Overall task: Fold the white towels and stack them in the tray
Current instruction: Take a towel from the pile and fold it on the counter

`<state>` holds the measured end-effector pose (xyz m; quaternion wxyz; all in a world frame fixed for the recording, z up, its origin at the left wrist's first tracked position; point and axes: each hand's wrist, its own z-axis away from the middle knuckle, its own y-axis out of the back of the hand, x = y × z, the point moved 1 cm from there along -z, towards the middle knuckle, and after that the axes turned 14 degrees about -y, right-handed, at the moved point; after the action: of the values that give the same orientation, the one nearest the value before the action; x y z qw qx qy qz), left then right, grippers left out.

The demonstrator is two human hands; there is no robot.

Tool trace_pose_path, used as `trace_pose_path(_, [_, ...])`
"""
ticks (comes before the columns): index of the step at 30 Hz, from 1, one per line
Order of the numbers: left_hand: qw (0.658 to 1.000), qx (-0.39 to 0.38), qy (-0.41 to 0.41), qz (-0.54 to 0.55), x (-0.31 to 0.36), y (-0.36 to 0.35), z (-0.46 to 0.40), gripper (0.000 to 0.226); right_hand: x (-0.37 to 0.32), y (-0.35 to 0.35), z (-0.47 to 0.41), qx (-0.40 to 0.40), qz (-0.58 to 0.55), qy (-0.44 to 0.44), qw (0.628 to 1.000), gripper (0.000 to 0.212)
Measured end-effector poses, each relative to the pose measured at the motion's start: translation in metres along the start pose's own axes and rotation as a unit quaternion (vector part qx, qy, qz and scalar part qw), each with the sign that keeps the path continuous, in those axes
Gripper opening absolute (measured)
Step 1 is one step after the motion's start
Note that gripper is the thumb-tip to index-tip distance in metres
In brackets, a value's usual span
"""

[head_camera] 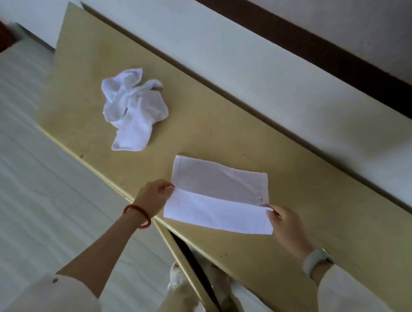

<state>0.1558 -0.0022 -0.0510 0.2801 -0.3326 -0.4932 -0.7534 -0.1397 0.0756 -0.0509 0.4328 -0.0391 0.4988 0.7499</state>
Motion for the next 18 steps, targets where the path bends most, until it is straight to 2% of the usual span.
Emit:
trace_pose_path(5, [0.991,0.115,0.010,0.063,0.005,-0.013,-0.047,0.018,-0.032,0.004,-0.035,0.060,-0.085,-0.031,0.994,0.033])
trace_pose_path(7, [0.988,0.134,0.015,0.069,0.002,-0.018,-0.063,0.018,-0.038,0.002,-0.048,0.082,-0.098,-0.040,0.991,0.023])
trace_pose_path(12, [0.988,0.147,0.033,0.034,-0.015,-0.025,-0.081,0.015,-0.032,-0.012,-0.071,0.106,-0.105,-0.055,0.987,0.025])
trace_pose_path(18, [0.990,0.137,0.014,-0.013,-0.014,-0.022,-0.090,0.017,-0.030,-0.021,-0.081,0.147,-0.101,-0.053,0.983,0.021])
